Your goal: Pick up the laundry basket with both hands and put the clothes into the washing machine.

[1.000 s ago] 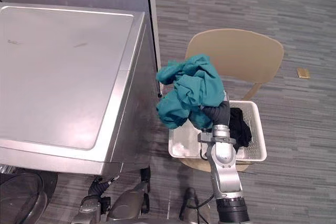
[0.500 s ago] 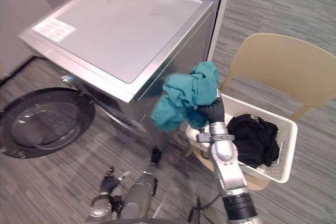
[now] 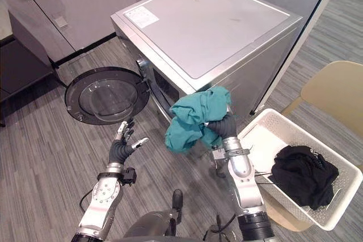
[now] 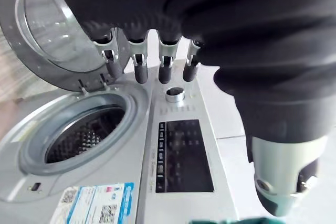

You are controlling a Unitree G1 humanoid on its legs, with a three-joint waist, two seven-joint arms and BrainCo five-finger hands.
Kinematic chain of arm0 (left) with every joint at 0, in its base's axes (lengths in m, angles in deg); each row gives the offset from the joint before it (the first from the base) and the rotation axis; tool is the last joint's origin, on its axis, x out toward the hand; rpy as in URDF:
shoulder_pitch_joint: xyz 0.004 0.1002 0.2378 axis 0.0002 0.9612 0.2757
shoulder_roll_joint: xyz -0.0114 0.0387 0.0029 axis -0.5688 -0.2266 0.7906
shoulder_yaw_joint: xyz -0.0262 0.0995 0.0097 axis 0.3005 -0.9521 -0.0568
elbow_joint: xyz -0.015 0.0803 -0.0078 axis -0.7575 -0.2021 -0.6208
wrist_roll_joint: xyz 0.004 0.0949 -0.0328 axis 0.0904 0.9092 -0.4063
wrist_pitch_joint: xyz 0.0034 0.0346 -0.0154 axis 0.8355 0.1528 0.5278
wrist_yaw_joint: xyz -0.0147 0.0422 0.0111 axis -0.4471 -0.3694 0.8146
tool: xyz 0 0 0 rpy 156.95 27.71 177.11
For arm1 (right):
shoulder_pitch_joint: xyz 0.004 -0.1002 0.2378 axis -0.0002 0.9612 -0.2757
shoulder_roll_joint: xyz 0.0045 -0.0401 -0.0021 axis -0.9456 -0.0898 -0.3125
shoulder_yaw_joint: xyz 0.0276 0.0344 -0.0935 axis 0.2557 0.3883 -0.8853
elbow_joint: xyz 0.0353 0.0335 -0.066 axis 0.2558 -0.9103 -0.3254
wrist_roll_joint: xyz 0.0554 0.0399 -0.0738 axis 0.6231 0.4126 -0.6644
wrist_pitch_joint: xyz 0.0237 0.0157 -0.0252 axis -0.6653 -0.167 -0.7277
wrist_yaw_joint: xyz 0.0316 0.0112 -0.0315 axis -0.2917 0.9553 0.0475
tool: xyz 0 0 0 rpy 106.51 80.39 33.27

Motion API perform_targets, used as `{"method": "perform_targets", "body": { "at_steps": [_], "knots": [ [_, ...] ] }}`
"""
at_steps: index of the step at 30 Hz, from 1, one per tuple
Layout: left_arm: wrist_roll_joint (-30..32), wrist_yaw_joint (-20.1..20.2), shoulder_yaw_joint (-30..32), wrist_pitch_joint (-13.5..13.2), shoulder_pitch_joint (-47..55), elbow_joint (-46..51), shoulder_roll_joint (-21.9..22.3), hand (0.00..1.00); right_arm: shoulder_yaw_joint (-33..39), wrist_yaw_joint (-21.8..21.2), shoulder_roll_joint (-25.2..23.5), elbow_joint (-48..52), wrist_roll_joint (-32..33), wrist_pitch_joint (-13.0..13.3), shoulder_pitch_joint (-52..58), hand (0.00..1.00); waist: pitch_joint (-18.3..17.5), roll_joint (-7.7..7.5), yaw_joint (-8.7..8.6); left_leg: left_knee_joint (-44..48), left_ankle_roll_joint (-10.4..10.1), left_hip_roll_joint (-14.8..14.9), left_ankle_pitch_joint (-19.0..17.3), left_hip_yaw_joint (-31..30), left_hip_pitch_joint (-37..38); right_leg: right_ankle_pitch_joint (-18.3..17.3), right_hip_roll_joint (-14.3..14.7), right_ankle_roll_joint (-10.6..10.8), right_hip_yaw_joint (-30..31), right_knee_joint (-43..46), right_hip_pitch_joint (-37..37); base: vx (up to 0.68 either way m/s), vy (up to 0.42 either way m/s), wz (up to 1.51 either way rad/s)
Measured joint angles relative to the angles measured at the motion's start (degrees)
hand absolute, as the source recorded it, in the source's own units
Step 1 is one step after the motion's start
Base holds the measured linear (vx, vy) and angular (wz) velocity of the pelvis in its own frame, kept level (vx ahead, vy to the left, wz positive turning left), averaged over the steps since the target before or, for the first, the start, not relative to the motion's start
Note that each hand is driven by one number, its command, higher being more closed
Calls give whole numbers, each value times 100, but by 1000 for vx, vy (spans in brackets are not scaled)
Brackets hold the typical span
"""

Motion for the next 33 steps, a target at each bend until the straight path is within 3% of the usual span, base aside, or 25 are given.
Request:
{"method": "perform_targets", "body": {
  "at_steps": [5,10,11,15,21,22,31,33],
  "knots": [
    [74,104,-385,-5,-465,-1,-138,0,-913,-297,-85,-529,363,-163,-38,100,-158,-33,6,-25,30,-4,24,100,86,102,15,50,161,-84,55,-61,15,-13],
    [150,80,-667,-21,-555,-81,-450,0,-1109,-412,-89,-947,1199,-232,-57,100,-181,-29,-2,-26,12,42,18,168,217,147,75,28,289,-135,135,-37,-30,-10],
    [151,82,-726,-21,-570,-117,-502,100,-1185,-452,-27,-1044,1433,-242,-69,100,-216,-37,4,-27,5,70,23,184,216,178,110,20,312,-178,141,-28,-43,-9],
    [187,101,-1014,-96,-571,-226,-700,100,-1395,-467,305,-1175,2002,-358,-68,100,-425,-25,5,-27,-5,150,38,240,216,272,203,-22,401,-322,164,0,-53,-12],
    [249,118,-1218,-279,-593,-260,-835,100,-1453,-461,561,-1175,2108,-353,-71,100,-556,-55,0,-28,-39,234,92,229,246,313,305,-73,409,-402,235,11,-61,-2],
    [248,117,-1225,-353,-593,-302,-833,100,-1453,-454,574,-1175,2107,-355,-72,0,-585,-50,5,-28,-45,258,94,225,246,326,334,-95,407,-430,235,-6,-54,0],
    [222,107,-1174,-429,-564,-397,-749,100,-1376,-304,629,-1168,1925,-354,-169,0,-659,-48,14,-29,-117,422,103,210,230,466,543,-215,408,-723,341,0,-56,-1],
    [158,11,-829,-271,-547,-479,-502,100,-1332,-340,508,-918,1611,-355,-105,0,-660,-52,5,-30,-135,439,121,195,209,485,579,-220,400,-779,346,28,-52,0]
  ]
}}
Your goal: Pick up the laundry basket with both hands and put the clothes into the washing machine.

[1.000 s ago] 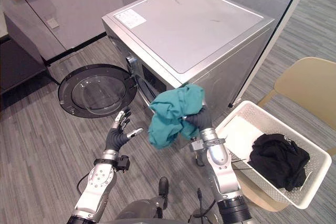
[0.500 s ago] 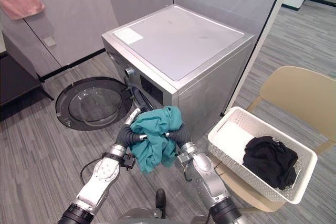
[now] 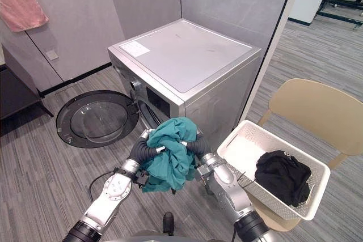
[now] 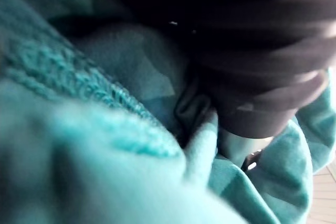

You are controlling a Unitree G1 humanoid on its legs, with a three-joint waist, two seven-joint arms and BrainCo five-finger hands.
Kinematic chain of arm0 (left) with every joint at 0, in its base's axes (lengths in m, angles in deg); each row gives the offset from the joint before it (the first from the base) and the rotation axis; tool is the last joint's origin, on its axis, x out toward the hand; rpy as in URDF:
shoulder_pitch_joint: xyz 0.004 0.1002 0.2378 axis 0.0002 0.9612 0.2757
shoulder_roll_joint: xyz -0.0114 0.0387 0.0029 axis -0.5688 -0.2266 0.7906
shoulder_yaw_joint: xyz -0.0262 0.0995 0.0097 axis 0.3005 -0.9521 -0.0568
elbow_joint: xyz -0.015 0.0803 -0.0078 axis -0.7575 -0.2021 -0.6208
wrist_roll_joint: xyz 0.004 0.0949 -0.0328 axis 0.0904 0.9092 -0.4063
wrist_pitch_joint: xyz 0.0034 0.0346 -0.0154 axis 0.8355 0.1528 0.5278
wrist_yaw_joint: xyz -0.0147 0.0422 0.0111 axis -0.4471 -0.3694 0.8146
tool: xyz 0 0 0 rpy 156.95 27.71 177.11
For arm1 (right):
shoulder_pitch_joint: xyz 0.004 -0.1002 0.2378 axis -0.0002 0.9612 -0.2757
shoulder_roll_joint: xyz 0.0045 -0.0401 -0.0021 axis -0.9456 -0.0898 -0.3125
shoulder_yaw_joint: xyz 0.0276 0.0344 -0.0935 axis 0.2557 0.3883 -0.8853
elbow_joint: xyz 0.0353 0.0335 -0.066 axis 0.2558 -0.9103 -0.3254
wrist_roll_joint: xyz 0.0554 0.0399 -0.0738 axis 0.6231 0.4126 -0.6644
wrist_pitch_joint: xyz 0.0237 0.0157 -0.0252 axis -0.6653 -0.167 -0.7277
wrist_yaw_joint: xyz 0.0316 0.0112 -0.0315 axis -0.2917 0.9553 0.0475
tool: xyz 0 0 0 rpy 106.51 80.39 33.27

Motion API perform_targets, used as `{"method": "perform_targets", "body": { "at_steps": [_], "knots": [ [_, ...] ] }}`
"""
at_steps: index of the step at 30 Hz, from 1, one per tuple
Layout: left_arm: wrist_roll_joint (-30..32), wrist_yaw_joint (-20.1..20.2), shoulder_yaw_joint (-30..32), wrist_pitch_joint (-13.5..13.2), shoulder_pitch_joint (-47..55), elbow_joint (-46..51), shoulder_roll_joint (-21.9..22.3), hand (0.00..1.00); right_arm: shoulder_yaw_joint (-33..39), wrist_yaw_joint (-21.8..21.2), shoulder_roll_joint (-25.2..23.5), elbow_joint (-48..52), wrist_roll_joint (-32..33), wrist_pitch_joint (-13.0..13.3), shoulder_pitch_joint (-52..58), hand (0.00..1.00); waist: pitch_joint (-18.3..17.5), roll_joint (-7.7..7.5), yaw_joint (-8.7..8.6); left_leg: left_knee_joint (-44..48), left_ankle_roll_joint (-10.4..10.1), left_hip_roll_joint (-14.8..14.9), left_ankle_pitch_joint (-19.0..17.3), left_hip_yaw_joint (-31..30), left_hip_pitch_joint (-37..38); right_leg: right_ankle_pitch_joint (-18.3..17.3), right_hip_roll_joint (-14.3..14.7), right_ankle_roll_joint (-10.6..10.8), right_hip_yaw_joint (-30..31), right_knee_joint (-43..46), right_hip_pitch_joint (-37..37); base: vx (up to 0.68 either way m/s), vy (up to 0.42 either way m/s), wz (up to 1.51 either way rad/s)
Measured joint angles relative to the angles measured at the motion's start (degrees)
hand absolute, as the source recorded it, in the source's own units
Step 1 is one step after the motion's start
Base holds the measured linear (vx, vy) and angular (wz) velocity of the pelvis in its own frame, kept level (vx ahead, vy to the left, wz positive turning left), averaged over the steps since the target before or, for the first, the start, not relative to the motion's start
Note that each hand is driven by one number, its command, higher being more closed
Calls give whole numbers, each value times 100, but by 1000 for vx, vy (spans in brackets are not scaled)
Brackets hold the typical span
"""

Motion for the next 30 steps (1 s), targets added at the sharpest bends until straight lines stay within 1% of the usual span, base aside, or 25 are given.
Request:
{"method": "perform_targets", "body": {
  "at_steps": [1,2,4,7,9,10,12,13,15,16,17,19,21,22,23,24,25,26,27,28,29,30],
  "knots": [
    [-34,-48,142,28,2,0,104,100,48,-1,-92,79,-66,1,56,0,0,-1,2,0,1,2,5,-2,-2,0,5,0,-1,-8,2,34,-43,0],
    [-90,-115,415,58,4,0,273,100,165,-12,-269,208,-163,4,155,0,-1,0,-1,0,21,2,21,-10,-3,0,6,0,-6,-10,4,48,-42,0],
    [-167,-179,712,70,48,0,387,100,303,-7,-495,371,-373,16,253,0,-1,0,-3,0,22,0,22,-15,-6,-2,6,2,-7,-17,5,54,-42,0],
    [-292,-185,1219,102,395,1,565,100,1075,56,-847,455,-704,62,466,0,0,-2,-2,-2,22,-25,22,-56,-35,-5,-3,7,-46,-61,10,46,-26,6],
    [-369,-212,1406,138,529,1,618,100,1349,150,-866,455,-788,87,538,0,1,-4,-5,-3,22,-36,22,-89,-53,-5,-6,7,-79,-75,11,27,-15,12],
    [-371,-265,1686,196,718,0,625,100,1670,183,-857,454,-920,138,705,0,3,-6,-6,-4,20,-49,24,-146,-78,-7,-9,10,-141,-99,20,24,-21,16],
    [-374,-273,1897,209,842,0,632,100,1873,186,-827,446,-963,140,843,0,5,-9,-3,-4,13,-54,29,-178,-94,-8,-7,11,-169,-107,20,17,-27,12],
    [-414,-272,2167,233,1013,-3,646,100,2055,183,-721,336,-1111,140,995,0,8,-18,0,-4,11,-55,31,-194,-100,-10,-5,13,-189,-114,25,9,-31,8],
    [-434,-270,2379,245,1155,-80,652,100,2176,175,-603,155,-1363,135,1219,0,9,-19,3,-5,-5,-62,42,-241,-138,-11,-2,14,-246,-125,18,4,-32,13],
    [-467,-273,2394,247,1169,-151,644,100,2184,175,-540,62,-1428,133,1283,0,10,-21,10,-4,-10,-63,39,-270,-161,-16,1,15,-276,-124,12,-4,-32,26],
    [-545,-264,2453,268,1169,-317,612,100,2183,174,-434,-153,-1683,120,1384,0,21,-27,13,-5,-44,-77,33,-361,-216,-25,5,15,-372,-130,-1,-11,-33,39],
    [-602,-253,2460,300,1176,-555,588,100,2205,181,-381,-596,-2109,92,1481,0,49,-73,10,-4,-63,-112,47,-519,-283,-60,4,25,-545,-125,2,-14,-37,47],
    [-614,-153,2481,308,1278,-715,588,100,2242,206,-418,-1205,-2559,16,1512,0,111,-161,60,-3,-98,-159,71,-724,-415,-119,-1,53,-798,-111,-22,-6,-58,52],
    [-614,-131,2478,312,1281,-773,588,100,2245,243,-427,-1361,-2643,12,1514,0,124,-170,85,-3,-115,-181,90,-807,-475,-128,-3,49,-886,-102,-24,11,-71,64],
    [-614,-120,2469,318,1269,-907,590,100,2266,323,-428,-1739,-2808,13,1503,0,139,-189,181,1,-134,-230,122,-970,-617,-163,-15,54,-1065,-42,-128,20,-46,90],
    [-615,-101,2475,328,1268,-995,586,100,2325,417,-436,-2136,-2978,7,1458,0,175,-189,194,-1,-90,-316,172,-1147,-762,-249,-57,76,-1370,18,-166,39,-62,107],
    [-615,-82,2475,348,1259,-1033,586,100,2396,442,-453,-2322,-3039,1,1442,0,216,-192,179,-1,-77,-337,171,-1181,-819,-275,-87,90,-1554,40,-159,47,-41,140],
    [-614,-22,2474,388,1246,-1101,590,100,2541,559,-485,-2647,-3243,-19,1427,0,318,-191,168,2,19,-360,104,-920,-906,-311,-145,127,-1932,32,-85,74,-18,151],
    [-613,-21,2463,435,1244,-1161,611,100,2689,676,-506,-2981,-3420,-49,1395,0,394,-266,166,43,278,-380,-75,-285,-955,-329,-284,159,-2258,35,-39,85,9,144],
    [-612,-22,2446,441,1240,-1219,617,100,2757,743,-505,-3162,-3492,-87,1355,0,413,-293,169,84,340,-352,-93,183,-985,-341,-368,180,-2409,67,-35,163,62,133],
    [-608,-13,2414,488,1241,-1309,637,100,2838,870,-512,-3507,-3636,-166,1224,0,479,-292,159,315,509,-246,-210,1218,-1014,-356,-532,207,-2664,235,-9,250,110,121],
    [-603,-7,2393,534,1288,-1327,654,100,2921,932,-456,-3761,-3712,-236,1120,0,510,-254,139,460,496,-113,-218,1820,-886,-393,-637,266,-2739,460,-1,284,117,120]
  ]
}}
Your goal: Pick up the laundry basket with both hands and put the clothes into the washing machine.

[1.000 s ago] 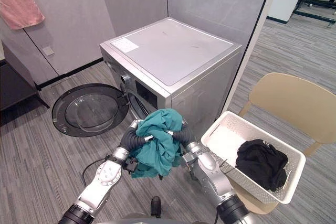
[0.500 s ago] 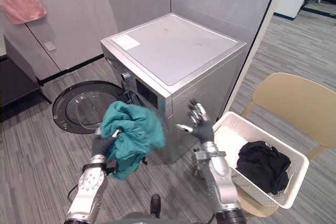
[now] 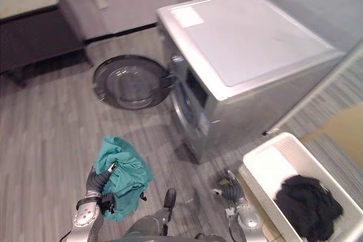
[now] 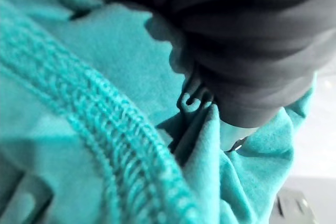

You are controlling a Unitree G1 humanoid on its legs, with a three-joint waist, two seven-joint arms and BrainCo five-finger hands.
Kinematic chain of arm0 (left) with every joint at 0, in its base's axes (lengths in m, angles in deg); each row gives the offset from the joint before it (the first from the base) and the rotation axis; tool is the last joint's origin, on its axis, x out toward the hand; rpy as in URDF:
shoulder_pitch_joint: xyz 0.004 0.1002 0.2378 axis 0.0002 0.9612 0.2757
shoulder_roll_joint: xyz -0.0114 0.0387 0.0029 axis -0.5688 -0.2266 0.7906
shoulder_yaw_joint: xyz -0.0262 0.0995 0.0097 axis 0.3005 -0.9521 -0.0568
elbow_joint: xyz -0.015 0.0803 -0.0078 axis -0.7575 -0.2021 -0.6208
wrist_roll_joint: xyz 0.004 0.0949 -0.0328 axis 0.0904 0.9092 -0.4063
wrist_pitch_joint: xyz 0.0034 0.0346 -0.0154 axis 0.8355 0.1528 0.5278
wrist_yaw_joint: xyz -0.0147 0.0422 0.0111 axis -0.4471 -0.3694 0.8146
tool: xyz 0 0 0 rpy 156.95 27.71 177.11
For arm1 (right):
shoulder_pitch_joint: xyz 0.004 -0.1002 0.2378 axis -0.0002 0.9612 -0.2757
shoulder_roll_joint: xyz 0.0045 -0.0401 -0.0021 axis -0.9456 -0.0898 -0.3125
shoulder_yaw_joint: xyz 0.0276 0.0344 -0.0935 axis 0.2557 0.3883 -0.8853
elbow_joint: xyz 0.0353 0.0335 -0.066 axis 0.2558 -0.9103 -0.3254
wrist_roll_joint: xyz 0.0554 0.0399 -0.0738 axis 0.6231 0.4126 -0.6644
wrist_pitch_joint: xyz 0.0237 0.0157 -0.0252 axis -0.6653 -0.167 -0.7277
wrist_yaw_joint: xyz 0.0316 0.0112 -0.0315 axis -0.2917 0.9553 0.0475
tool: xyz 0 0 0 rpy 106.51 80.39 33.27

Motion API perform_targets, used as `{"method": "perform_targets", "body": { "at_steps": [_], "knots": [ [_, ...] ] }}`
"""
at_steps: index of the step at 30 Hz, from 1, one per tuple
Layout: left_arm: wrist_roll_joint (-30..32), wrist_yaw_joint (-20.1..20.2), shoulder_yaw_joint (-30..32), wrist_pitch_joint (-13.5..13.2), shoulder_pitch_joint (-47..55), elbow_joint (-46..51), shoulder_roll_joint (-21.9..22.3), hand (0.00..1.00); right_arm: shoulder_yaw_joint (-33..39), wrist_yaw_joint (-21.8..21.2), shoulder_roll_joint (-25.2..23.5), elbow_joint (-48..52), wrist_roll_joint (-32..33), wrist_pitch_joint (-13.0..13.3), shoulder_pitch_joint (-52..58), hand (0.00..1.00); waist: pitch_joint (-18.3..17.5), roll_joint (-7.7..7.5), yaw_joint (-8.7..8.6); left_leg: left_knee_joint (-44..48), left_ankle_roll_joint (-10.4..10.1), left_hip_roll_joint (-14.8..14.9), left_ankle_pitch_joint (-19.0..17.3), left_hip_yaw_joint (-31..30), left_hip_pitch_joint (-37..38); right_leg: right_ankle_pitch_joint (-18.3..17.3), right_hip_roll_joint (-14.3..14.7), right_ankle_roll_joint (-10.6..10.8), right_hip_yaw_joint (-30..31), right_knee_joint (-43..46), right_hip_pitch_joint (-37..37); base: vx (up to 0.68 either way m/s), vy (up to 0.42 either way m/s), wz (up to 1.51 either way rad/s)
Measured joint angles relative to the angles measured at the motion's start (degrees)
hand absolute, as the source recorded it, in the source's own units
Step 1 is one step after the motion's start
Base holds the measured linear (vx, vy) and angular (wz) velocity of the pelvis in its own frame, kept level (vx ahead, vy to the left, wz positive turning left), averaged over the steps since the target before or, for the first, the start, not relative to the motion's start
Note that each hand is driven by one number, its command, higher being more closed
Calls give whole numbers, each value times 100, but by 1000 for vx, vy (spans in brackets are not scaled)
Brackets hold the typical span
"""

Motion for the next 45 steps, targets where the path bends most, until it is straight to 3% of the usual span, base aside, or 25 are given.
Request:
{"method": "perform_targets", "body": {
  "at_steps": [4,6,7,8,9,10,12,17,18,19,20,21,22,24,25,27,29,32,33,34,35,37,39,43,45],
  "knots": [
    [16,-3,49,5,-85,-169,-95,100,216,226,-224,-470,-156,-34,-513,0,163,-117,3,217,109,-240,-172,-253,16,81,-227,277,95,-40,152,197,64,63],
    [16,4,37,38,-42,-221,7,100,327,325,-247,-660,-139,-34,-673,0,265,-142,11,756,126,-274,-724,-233,20,85,-379,419,179,123,347,141,63,5],
    [15,15,22,68,110,-221,126,100,392,367,-201,-735,-126,-101,-682,0,277,-83,0,1040,95,-217,-1108,-221,48,86,-606,413,280,847,246,112,100,-20],
    [20,33,-12,75,174,-220,136,100,420,386,-186,-733,-112,-135,-647,0,285,-67,-16,1128,93,-219,-1222,-221,101,120,-761,349,357,1350,128,169,172,-16],
    [28,89,-57,128,239,-220,122,100,495,460,-179,-720,-56,-211,-547,0,297,-33,-116,1180,129,-234,-1373,-266,240,387,-1059,-417,810,2482,-298,168,157,7],
    [36,90,-83,146,234,-212,96,100,502,495,-188,-714,7,-232,-493,0,304,50,-212,1178,129,-221,-1425,-355,324,535,-1075,-619,1214,2985,-600,243,170,38],
    [87,77,-101,157,38,-213,-74,100,497,533,-298,-689,136,-259,-394,0,503,-31,-452,1020,68,-220,-1494,-598,619,8,-641,-167,2350,3727,-1509,256,85,46],
    [162,76,-325,159,-232,-233,-103,100,516,609,-283,-674,318,-225,-312,0,637,-43,-642,812,-168,-211,-1725,-568,1268,-20,-233,-47,2123,2109,-2493,320,7,3],
    [234,82,-396,161,-306,-249,-110,100,513,608,-292,-671,318,-212,-278,0,624,-57,-652,862,-292,-215,-1847,-547,1389,269,-93,-321,2057,1601,-2522,379,-53,15],
    [249,95,-420,155,-310,-241,-117,100,501,601,-298,-671,318,-213,-259,0,599,-73,-664,921,-384,-215,-1923,-542,1443,426,-54,-385,2019,1418,-2494,340,-66,29],
    [251,97,-527,148,-290,-238,-122,100,452,586,-326,-659,319,-212,-167,0,497,-164,-736,1242,-683,-195,-2125,-450,1485,817,-9,-582,1940,1032,-2369,551,-150,51],
    [253,94,-535,157,-302,-254,-84,100,444,572,-317,-663,319,-269,-154,0,520,-72,-779,2170,-808,92,-2268,-398,1211,896,134,-701,1893,905,-2154,684,-217,32],
    [251,107,-589,156,-280,-185,18,100,192,173,-174,-622,304,-369,-55,0,523,26,-706,3535,-851,524,-2207,-225,721,909,354,-731,1917,590,-1839,685,-212,-4],
    [250,120,-640,156,-209,-155,184,100,28,-81,-1,-577,278,-390,182,0,547,190,-541,4829,-741,1002,-1890,-110,334,905,624,-764,2096,342,-1531,468,-62,-91],
    [253,165,-784,184,-175,-157,333,100,-9,-229,53,-562,264,-498,322,0,573,232,-411,5847,-575,1379,-2036,-72,25,875,762,-789,2536,214,-1158,470,34,-130],
    [256,236,-917,188,-208,-144,344,100,149,-94,-56,-537,272,-518,344,0,616,158,-414,5964,-484,1496,-2096,-116,-112,875,749,-785,2778,104,-949,389,112,-108],
    [268,253,-989,168,-295,-83,323,100,378,303,-272,-426,307,-473,446,0,628,96,-409,5434,-401,1563,-2167,-329,-255,798,648,-630,3239,4,-670,312,233,-102],
    [447,246,-1100,145,-436,-101,206,100,474,623,-385,-386,316,-356,375,0,666,7,-375,3427,-448,1145,-2130,-1488,-442,544,455,-137,3923,246,-752,171,344,-104],
    [493,245,-1164,145,-468,-126,236,100,493,671,-326,-390,310,-312,294,0,595,148,-282,2294,-684,976,-1947,-2313,-263,409,480,95,4277,479,-938,171,454,-143],
    [497,238,-1188,142,-475,-185,278,100,494,700,-243,-423,310,-279,247,0,606,178,-257,2009,-1142,973,-1493,-2502,-132,326,536,230,4475,615,-1036,206,524,-131],
    [512,225,-1205,177,-560,-424,210,100,483,729,-356,-485,311,-275,142,0,585,-54,-291,2042,-1098,721,-1551,-2370,-32,315,359,313,4741,611,-1054,186,391,-92],
    [532,225,-1303,212,-619,-500,104,100,480,731,-471,-472,310,-231,183,0,519,-248,-295,2308,-968,528,-1820,-2187,-10,333,171,344,4938,512,-1010,217,384,-71],
    [586,224,-1319,212,-627,-517,85,100,393,736,-531,-408,311,-205,151,0,490,-279,-276,2651,-740,550,-2119,-1629,114,460,87,510,5363,428,-1003,214,361,-100],
    [588,224,-1377,213,-774,-657,-114,100,301,755,-617,-412,312,-185,-45,0,434,-308,-278,2651,-708,540,-2131,-876,212,1088,41,684,6050,-81,-1395,152,219,-145],
    [590,221,-1374,222,-819,-658,-151,100,299,793,-610,-470,311,-207,-132,0,422,-249,-284,2611,-686,610,-2118,-634,217,1334,80,679,5869,-112,-1595,80,79,-160]
  ]
}}
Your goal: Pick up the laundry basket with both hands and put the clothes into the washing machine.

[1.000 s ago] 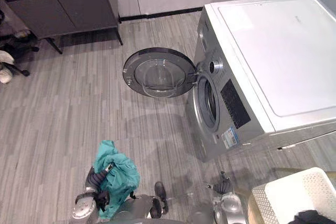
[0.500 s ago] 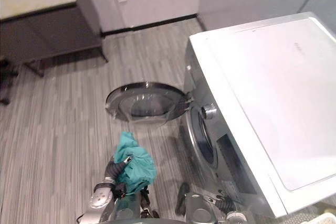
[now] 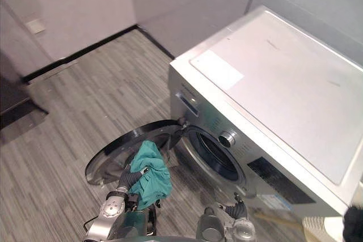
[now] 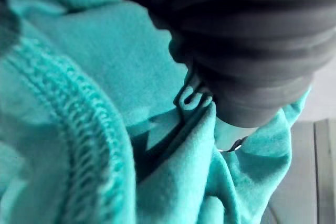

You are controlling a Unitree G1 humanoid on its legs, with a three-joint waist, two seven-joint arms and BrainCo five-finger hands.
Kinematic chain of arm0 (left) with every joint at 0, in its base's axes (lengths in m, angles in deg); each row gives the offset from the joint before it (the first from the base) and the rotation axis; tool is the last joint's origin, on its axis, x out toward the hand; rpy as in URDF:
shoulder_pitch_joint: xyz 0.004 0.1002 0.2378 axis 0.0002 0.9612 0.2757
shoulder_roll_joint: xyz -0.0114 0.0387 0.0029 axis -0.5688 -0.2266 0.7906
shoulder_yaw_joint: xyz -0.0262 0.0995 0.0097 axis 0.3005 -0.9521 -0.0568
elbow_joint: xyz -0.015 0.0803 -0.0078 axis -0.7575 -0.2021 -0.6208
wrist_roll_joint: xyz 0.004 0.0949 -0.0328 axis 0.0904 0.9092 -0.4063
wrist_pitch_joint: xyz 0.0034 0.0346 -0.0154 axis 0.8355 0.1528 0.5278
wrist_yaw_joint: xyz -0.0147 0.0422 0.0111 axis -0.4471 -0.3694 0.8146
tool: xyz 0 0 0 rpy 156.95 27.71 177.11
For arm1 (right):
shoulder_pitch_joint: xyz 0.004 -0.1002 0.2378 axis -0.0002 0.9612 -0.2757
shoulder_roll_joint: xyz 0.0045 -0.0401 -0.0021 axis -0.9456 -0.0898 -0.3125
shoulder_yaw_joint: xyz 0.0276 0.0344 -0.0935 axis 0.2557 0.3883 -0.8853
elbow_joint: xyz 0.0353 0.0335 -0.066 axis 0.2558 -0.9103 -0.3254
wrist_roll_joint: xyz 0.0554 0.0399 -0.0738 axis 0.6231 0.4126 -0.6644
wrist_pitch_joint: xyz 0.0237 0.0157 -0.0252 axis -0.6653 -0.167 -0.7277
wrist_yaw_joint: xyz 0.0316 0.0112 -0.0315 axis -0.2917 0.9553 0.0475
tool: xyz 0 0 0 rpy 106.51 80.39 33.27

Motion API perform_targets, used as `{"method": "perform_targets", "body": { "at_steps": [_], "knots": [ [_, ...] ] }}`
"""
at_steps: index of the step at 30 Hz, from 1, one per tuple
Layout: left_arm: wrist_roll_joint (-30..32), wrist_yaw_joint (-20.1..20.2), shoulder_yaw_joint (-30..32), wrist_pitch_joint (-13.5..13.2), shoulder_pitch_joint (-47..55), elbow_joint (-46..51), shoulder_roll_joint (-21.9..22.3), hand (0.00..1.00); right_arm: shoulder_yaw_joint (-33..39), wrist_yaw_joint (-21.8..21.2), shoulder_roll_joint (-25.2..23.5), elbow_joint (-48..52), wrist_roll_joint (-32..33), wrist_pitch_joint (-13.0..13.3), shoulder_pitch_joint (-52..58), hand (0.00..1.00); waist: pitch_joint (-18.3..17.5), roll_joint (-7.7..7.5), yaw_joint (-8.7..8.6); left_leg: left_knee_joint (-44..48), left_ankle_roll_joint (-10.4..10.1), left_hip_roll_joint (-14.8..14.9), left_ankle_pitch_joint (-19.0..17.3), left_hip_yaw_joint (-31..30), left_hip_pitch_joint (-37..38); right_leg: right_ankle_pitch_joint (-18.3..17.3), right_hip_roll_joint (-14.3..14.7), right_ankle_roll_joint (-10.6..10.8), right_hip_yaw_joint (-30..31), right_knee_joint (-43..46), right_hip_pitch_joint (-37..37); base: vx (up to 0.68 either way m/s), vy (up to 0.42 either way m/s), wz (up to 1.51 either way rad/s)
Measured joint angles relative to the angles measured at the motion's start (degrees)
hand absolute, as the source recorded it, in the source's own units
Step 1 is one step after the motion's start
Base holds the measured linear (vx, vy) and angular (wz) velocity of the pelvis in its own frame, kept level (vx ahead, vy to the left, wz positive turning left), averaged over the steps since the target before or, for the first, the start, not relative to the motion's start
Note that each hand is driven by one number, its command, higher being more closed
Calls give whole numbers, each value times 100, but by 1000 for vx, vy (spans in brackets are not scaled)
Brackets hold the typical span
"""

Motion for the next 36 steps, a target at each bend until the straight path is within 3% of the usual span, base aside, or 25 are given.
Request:
{"method": "perform_targets", "body": {
  "at_steps": [1,2,3,4,6,10,12,13,15,16,18,19,20,21,26,29,36],
  "knots": [
    [-1,-9,23,15,-85,3,-40,100,-114,41,104,-115,-1,-7,-110,0,28,94,-21,-107,43,113,27,331,141,307,-23,-293,-983,-41,-189,54,45,-164],
    [-1,-16,50,15,-104,4,-41,100,-124,43,136,-173,-1,-7,-149,0,29,106,-24,-183,53,134,33,444,237,335,-70,-368,-1472,-29,-217,57,11,-176],
    [-1,-26,79,15,-114,5,-41,100,-174,62,203,-224,-2,-15,-198,0,42,128,-18,-327,59,162,35,607,418,231,-186,-560,-2255,111,-256,43,-38,-129],
    [-1,-41,92,15,-171,17,-45,100,-214,67,287,-251,-4,-6,-246,0,62,163,-36,-480,64,152,32,859,612,11,-403,-887,-3200,468,-368,39,-52,-117],
    [-1,-36,220,12,-234,35,-84,100,-213,73,351,-262,-10,-6,-297,0,73,222,-37,-558,64,101,31,975,736,45,-483,-904,-3739,535,-409,25,-53,-100],
    [-1,-46,302,13,-225,34,-80,100,-233,143,444,-271,-4,-6,-343,0,165,368,-126,89,59,404,25,965,666,20,-136,-817,-3411,276,-300,64,-156,-70],
    [-18,-84,309,16,-205,75,22,100,-294,281,619,-261,6,-2,-377,0,397,596,-165,1861,107,1030,109,535,211,-34,193,-852,-3245,159,94,57,-95,-49],
    [-21,-127,312,17,-181,128,58,100,-323,306,618,-253,9,-2,-408,0,488,573,-131,2226,121,1116,45,339,19,-90,259,-879,-3133,215,111,54,-9,-80],
    [-26,-166,303,16,-164,398,72,100,-316,435,661,-149,30,3,-601,0,707,533,-99,2474,78,954,-393,-363,-577,-330,279,-933,-2775,664,-147,22,43,-84],
    [-28,-193,304,15,-163,486,70,100,-315,454,661,-124,58,11,-643,0,755,523,-88,2385,56,890,-429,-508,-746,-373,281,-916,-2690,792,-275,9,89,-86],
    [-119,-330,319,-6,-201,760,93,100,-319,535,685,-76,122,11,-719,0,913,584,10,1442,-106,741,-457,-850,-993,-693,318,-755,-2316,1682,-931,8,167,-85],
    [-126,-380,347,-23,-231,775,89,100,-315,541,650,-78,125,5,-751,0,987,499,23,1473,-132,714,-680,-805,-967,-804,278,-703,-2226,1981,-1118,4,162,-56],
    [-128,-431,488,-15,-369,773,94,100,-282,545,552,98,170,-9,-842,0,1159,281,-17,1754,-41,619,-772,-618,-1152,-927,121,-598,-2081,2441,-1465,-22,135,-36],
    [-128,-509,544,-15,-469,781,104,100,-274,555,549,237,190,-6,-825,0,1239,234,-8,2062,12,602,-904,-575,-1361,-1024,42,-559,-1986,2764,-1745,-33,125,-22],
    [-147,-822,709,-16,-973,833,258,100,-249,720,528,831,283,15,-1124,0,1507,203,-15,3381,142,642,-1412,-560,-2283,-1516,-245,-534,-1869,4154,-2776,-86,91,-3],
    [-144,-1154,762,-23,-1432,1069,323,100,-312,856,402,1421,459,57,-1251,0,1587,164,-11,4503,165,798,-1802,-802,-3363,-1888,-293,-609,-1854,5252,-3785,-136,11,9],
    [-118,-1535,742,-6,-2396,1187,457,100,-28,1219,364,2516,581,257,-1609,0,1762,53,-14,6417,128,972,-2247,-1275,-5475,-2343,-354,-707,-1774,7112,-5824,-121,-56,1]
  ]
}}
